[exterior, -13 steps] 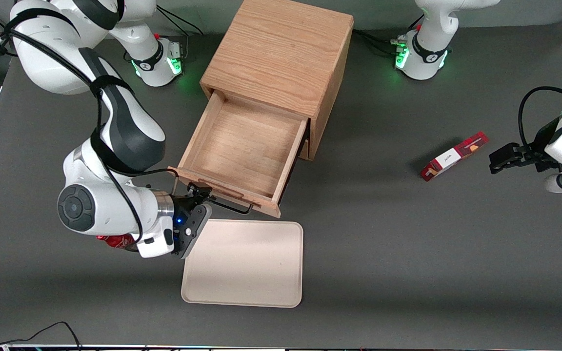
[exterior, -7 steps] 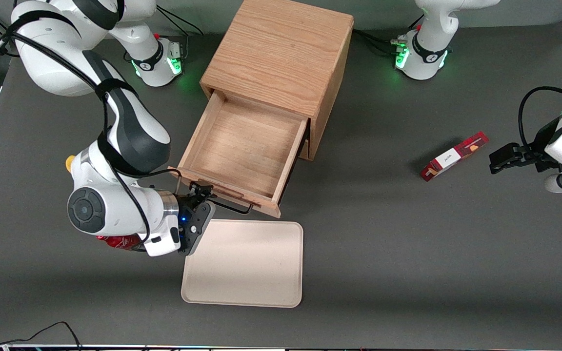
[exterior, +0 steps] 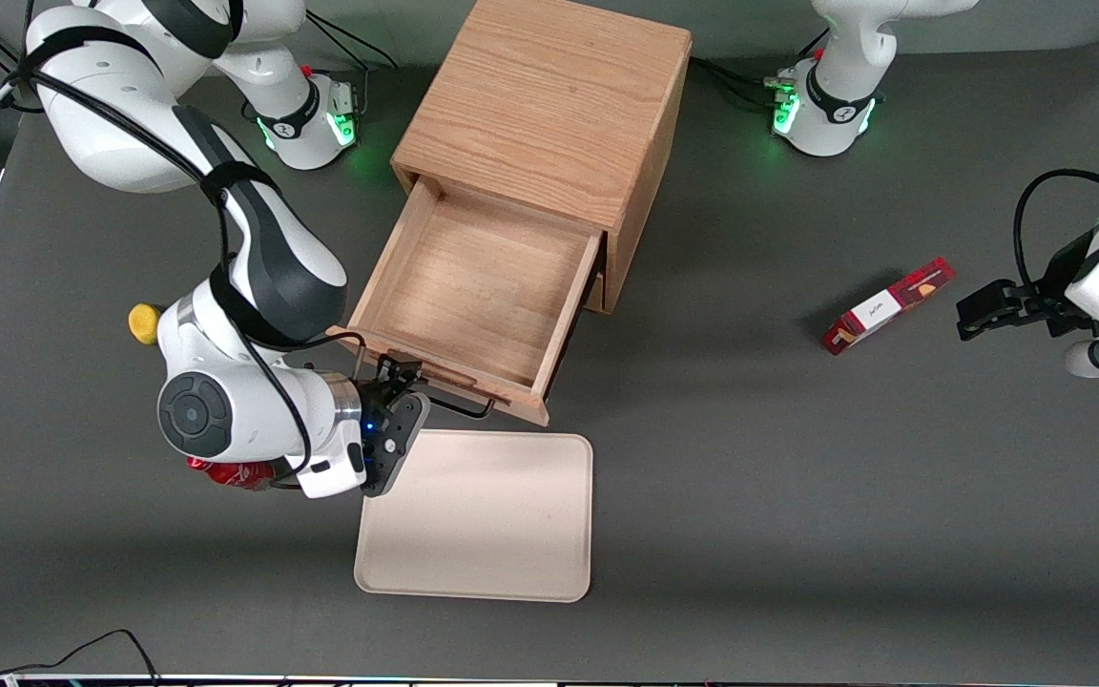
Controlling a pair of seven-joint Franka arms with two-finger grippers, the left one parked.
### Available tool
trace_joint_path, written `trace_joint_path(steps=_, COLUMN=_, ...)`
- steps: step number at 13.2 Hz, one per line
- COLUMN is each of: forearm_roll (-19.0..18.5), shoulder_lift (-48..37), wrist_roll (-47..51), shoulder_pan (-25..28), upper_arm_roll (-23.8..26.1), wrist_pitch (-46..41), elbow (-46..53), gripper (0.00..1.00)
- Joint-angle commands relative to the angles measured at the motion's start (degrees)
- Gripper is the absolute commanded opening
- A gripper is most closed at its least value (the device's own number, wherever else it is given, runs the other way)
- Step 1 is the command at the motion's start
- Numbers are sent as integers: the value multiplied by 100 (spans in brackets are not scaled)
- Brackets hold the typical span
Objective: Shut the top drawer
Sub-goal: 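Position the right gripper against the drawer front beside the black handle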
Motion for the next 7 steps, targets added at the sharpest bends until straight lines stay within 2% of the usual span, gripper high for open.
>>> trace_joint_path(steps=1, forearm_roll=-176, shoulder_lift=-32, wrist_roll=-108, shoulder_pan=-15, upper_arm_roll=10, wrist_pitch=169, elbow=-105, gripper=100)
trace_joint_path(steps=7, forearm_roll=-290, shoulder_lift=-23, wrist_roll=-64, shoulder_pan=-24, upper_arm_roll=1, wrist_pitch=485, elbow=-394, gripper=100)
